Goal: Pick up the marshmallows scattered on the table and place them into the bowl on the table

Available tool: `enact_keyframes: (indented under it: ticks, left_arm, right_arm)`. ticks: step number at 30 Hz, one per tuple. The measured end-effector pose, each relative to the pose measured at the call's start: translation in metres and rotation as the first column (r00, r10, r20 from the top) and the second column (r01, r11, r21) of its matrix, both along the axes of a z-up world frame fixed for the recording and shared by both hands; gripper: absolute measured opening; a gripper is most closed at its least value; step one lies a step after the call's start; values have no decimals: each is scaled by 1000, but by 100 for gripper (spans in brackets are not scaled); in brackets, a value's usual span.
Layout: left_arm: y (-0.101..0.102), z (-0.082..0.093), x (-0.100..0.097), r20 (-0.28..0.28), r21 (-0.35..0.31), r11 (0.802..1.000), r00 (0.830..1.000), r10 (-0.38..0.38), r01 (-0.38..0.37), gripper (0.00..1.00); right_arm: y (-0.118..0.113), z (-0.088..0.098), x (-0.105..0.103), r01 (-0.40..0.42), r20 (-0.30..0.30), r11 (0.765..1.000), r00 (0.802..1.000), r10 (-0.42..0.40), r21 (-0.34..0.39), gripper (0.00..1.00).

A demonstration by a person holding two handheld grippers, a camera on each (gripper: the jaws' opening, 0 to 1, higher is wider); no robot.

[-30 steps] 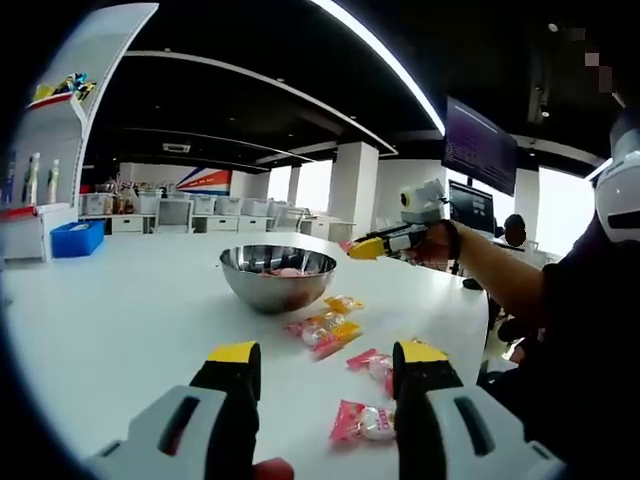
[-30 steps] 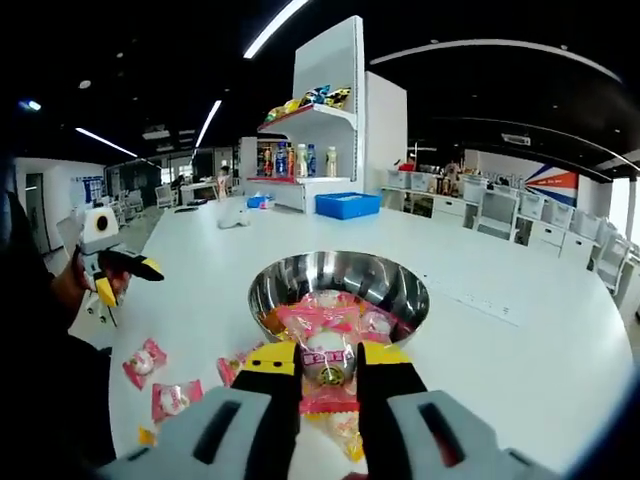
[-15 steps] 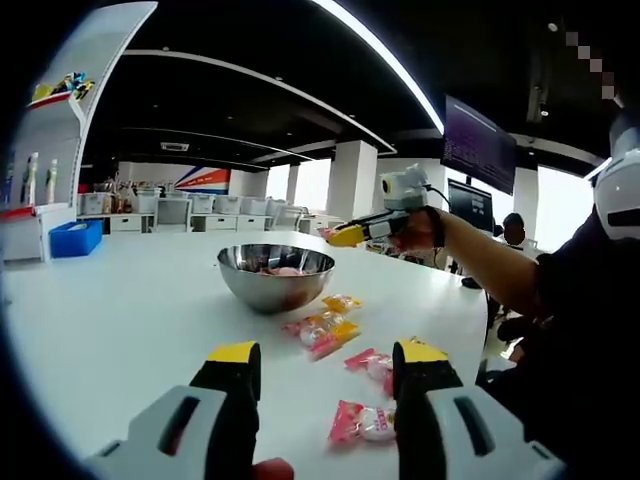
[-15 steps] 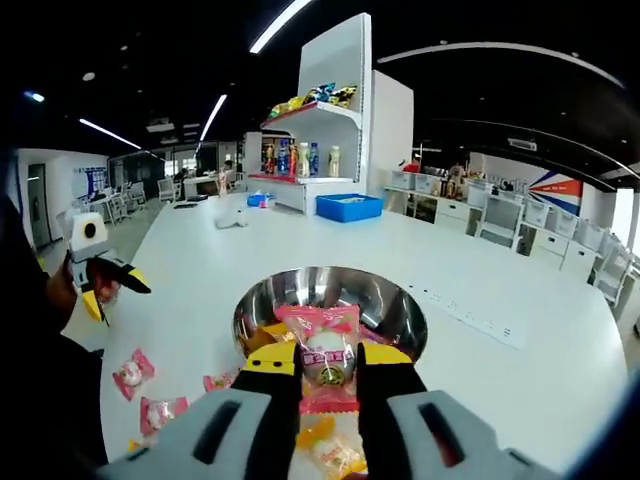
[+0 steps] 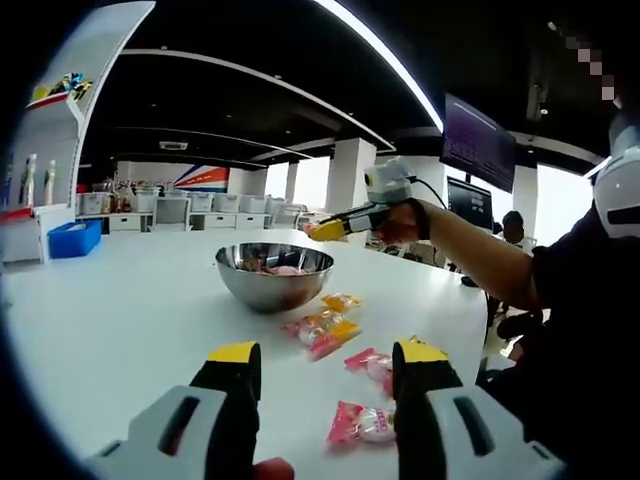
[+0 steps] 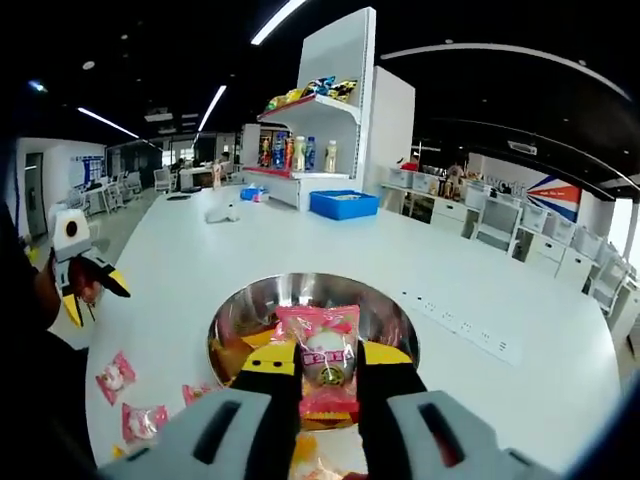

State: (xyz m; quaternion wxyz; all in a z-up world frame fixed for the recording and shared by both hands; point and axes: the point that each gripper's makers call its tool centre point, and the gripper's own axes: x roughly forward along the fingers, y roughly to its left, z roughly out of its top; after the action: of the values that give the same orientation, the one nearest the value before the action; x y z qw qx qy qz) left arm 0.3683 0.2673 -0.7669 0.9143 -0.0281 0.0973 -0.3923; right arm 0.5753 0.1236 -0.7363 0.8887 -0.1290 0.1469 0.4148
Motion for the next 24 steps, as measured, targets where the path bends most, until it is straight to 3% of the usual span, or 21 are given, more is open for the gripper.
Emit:
enact_keyframes:
  ticks: [17,24]
  left_arm:
    - [-1,-2,-2,-4,1,1000,1000,-8,8,53]
    - [1,-4,-3,-10,-2,1000,1000,-3,3,52]
  right_arm:
    - [15,-20,15,1,-15,998,1000,-2,-62,21]
    - [17,-23,12,0,-24,998,1000,-2,-64,21]
